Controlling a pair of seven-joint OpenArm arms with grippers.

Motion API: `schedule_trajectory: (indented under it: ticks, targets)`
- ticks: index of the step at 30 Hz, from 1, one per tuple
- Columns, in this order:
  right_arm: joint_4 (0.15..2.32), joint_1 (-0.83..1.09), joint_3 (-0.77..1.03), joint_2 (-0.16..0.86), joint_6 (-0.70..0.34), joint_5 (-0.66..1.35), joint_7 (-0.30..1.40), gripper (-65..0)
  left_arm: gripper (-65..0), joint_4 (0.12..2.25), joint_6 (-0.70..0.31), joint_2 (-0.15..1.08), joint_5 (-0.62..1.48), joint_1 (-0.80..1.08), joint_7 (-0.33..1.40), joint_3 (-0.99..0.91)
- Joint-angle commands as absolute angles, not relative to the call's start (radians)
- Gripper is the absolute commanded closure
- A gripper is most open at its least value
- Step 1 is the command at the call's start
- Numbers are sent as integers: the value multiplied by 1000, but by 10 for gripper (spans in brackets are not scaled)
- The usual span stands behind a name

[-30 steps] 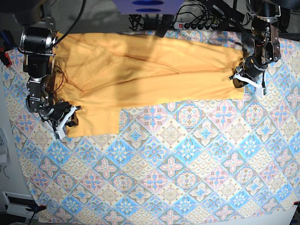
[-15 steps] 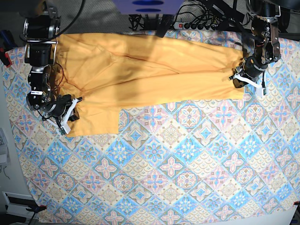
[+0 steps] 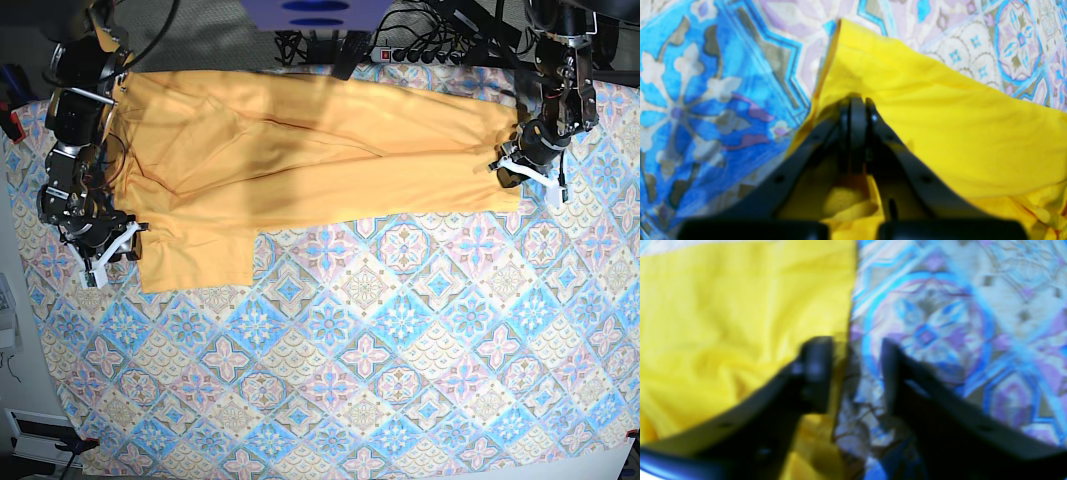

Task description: Fold the T-shirt properly

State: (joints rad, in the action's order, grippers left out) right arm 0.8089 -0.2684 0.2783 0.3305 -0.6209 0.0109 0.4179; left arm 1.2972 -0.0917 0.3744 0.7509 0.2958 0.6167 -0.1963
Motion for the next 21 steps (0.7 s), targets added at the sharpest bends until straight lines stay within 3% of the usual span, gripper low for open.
schedule_trajectory:
  ticks: [1,4,9,21]
  targets:
    - [820,-297,286,355,-619,30,386,-307,-16,1277,2,381,642,323,717,-196]
    - [808,-297,282,357,-619,30,337,-395,-16,1277,2,380,642,323,717,-194]
    - [730,-309,278,358,-619,30,315,-488,-16,1277,2,380,642,323,717,-194]
    - [633,-331,271,355,-619,30,268,-502,-16,1277,2,380,642,323,717,-194]
